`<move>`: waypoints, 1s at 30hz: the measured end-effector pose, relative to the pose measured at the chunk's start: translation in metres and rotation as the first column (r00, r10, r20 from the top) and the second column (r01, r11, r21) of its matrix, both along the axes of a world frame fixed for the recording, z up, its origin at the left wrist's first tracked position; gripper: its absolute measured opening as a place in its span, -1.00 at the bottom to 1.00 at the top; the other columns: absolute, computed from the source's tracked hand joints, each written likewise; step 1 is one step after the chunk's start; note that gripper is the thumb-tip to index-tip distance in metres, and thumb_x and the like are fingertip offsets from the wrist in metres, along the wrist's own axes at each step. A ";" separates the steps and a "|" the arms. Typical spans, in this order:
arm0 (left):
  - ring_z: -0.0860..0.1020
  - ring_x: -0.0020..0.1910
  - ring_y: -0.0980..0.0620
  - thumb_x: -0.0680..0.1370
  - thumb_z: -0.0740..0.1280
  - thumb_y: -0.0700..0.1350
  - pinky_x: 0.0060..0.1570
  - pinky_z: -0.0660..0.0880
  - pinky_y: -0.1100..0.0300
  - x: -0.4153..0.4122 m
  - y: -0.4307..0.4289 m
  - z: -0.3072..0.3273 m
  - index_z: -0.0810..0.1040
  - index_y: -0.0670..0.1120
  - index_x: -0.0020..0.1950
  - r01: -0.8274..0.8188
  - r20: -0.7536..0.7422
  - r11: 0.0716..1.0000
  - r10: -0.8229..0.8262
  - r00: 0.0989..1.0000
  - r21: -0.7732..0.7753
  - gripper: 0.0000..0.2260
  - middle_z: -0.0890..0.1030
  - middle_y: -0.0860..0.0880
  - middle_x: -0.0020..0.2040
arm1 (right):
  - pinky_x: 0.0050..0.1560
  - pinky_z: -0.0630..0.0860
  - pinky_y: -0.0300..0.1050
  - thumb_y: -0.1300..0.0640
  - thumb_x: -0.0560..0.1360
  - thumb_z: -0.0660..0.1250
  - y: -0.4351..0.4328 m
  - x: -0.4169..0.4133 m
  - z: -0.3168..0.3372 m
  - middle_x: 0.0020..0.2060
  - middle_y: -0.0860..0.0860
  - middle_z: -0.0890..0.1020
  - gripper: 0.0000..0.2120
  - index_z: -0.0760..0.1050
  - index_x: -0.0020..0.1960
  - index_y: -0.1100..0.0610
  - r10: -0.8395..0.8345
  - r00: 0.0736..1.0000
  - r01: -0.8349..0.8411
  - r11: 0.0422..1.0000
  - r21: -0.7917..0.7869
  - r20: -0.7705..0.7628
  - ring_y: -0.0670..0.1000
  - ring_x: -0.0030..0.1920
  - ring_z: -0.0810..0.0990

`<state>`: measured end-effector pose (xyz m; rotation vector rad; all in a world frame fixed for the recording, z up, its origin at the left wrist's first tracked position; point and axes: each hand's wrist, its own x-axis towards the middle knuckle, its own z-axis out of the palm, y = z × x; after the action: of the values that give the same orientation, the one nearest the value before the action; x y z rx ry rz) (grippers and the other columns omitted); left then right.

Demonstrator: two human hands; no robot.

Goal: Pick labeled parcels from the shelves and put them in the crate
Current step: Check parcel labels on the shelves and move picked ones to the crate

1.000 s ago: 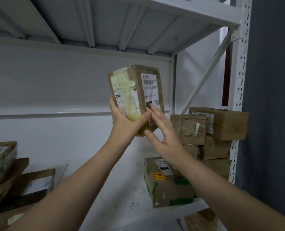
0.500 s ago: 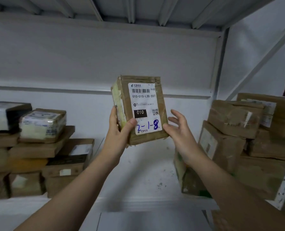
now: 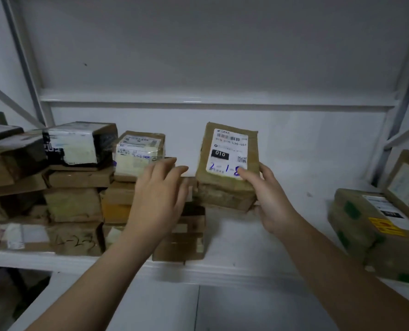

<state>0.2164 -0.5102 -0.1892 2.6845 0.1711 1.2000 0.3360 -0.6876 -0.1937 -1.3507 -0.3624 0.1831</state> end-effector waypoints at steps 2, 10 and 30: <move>0.40 0.27 -0.16 0.50 0.28 -0.04 0.22 0.35 -0.10 -0.006 0.019 0.002 0.54 -0.08 0.26 -0.107 -0.060 0.983 0.117 0.991 0.151 -0.66 0.51 -0.11 0.25 | -0.08 0.57 -0.05 -0.08 0.48 0.36 0.015 0.007 0.008 0.04 -0.08 0.66 -0.54 0.37 0.34 -0.07 0.004 0.998 -0.010 0.995 -0.099 -0.060 -0.01 0.03 0.65; 0.54 -0.06 -0.14 0.47 0.21 -0.03 -0.10 0.45 0.02 -0.011 0.054 -0.016 0.59 -0.10 0.14 -0.078 -0.138 0.977 0.106 0.985 0.197 -0.68 0.60 -0.08 0.02 | 0.21 0.52 0.09 0.01 0.51 0.33 0.063 -0.001 -0.013 0.10 0.00 0.62 -0.52 0.30 0.39 -0.14 -0.016 0.996 0.031 0.986 -0.166 0.090 -0.03 0.10 0.61; 0.45 0.21 -0.26 0.37 0.42 0.09 0.21 0.32 -0.23 -0.006 0.039 -0.039 0.67 0.01 -0.17 -0.001 -0.178 0.933 0.070 0.982 0.361 -0.83 0.55 -0.16 0.20 | -0.05 0.62 -0.01 -0.17 0.42 0.38 0.076 -0.003 0.003 0.04 0.04 0.62 -0.49 0.37 0.23 0.08 -0.137 0.982 0.122 0.985 -0.119 -0.128 0.01 -0.02 0.65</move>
<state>0.2107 -0.4710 -0.2283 3.1277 0.0267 1.0730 0.3333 -0.6114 -0.1911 -1.4573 -0.1511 0.1875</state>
